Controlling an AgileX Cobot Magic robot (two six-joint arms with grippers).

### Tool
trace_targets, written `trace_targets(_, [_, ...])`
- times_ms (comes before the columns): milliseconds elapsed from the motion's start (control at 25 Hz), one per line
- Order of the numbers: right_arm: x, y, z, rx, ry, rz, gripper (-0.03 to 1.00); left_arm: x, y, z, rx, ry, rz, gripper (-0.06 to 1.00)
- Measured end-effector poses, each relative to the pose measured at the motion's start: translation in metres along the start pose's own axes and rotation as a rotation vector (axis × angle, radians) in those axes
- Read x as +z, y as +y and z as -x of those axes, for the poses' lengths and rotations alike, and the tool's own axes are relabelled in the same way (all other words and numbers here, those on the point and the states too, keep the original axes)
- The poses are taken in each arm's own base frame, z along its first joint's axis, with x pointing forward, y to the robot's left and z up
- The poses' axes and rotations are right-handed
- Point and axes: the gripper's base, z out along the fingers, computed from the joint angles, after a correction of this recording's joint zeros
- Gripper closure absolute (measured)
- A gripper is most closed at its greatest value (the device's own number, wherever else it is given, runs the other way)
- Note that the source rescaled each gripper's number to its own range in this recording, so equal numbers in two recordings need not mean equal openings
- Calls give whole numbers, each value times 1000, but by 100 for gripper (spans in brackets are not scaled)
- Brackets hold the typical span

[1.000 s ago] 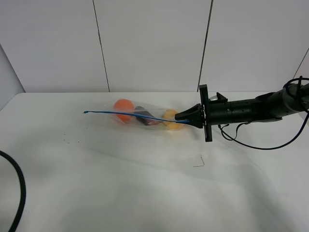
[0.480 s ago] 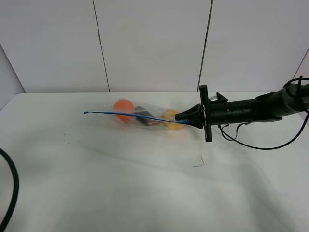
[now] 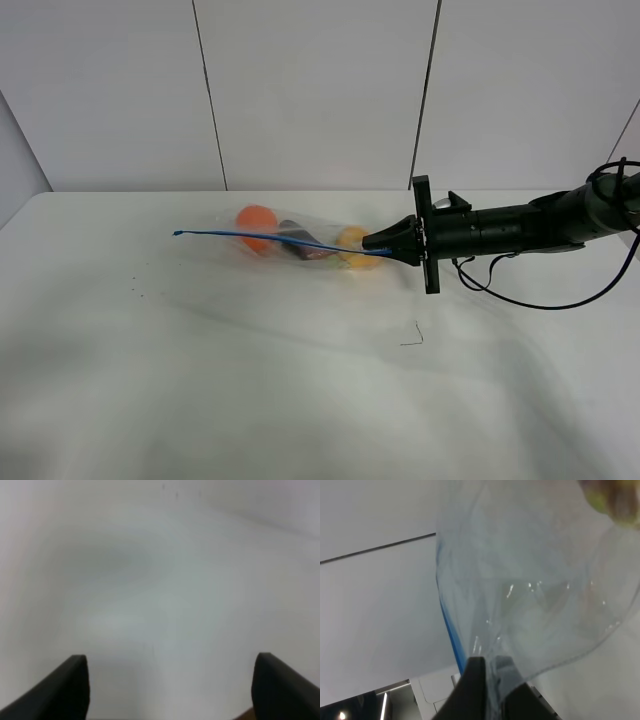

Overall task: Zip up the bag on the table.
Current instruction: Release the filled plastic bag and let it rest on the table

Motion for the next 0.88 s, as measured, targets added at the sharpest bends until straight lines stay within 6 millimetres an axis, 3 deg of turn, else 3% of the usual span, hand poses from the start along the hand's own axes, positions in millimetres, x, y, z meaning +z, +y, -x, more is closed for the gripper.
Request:
trace_targets(280, [0,-1,-1,-5,8,-11,97,-11,0,-10,3,-106,-5,-5])
trace_targets(880, [0,-3,-3,-26,28,-36,95,-12,0,-11,15,-107,-25,-5])
